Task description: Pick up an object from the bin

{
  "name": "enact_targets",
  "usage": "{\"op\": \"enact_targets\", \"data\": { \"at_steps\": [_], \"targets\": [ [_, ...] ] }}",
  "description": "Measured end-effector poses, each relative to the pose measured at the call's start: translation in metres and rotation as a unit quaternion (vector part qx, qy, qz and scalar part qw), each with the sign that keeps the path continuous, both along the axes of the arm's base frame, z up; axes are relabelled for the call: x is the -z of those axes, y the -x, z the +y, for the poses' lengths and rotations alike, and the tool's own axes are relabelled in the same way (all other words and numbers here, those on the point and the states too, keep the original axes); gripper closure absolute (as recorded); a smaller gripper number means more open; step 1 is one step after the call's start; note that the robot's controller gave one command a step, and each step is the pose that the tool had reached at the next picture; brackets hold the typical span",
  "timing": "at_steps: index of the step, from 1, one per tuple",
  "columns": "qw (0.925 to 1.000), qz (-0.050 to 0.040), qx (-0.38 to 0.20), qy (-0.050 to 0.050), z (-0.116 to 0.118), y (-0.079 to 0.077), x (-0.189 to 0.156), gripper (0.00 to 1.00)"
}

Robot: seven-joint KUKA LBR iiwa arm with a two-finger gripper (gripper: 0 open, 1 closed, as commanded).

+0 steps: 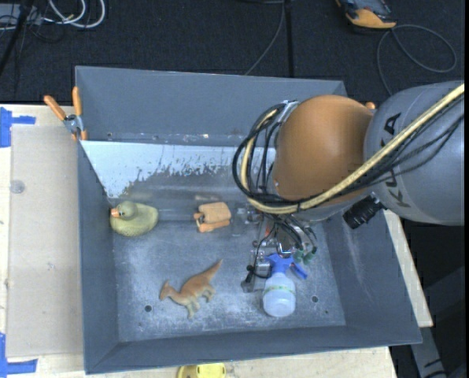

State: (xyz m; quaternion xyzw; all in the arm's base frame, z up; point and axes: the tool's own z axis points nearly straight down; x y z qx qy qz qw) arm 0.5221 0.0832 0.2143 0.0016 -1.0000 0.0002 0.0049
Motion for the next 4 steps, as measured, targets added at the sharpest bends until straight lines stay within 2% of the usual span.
{"op": "enact_targets", "data": {
  "at_steps": [1, 2, 3, 4],
  "targets": [
    [1.0, -0.0038, 0.001, 0.0, -0.001, -0.001, -0.004, 0.0],
    [0.9989, -0.0039, -0.046, -0.001, 0.017, 0.004, 0.045, 0.0],
    [0.9869, -0.0018, -0.161, -0.001, 0.045, 0.01, 0.065, 0.0],
    [0.9843, -0.0042, -0.177, -0.002, 0.048, -0.01, 0.08, 0.0]
  ]
}}
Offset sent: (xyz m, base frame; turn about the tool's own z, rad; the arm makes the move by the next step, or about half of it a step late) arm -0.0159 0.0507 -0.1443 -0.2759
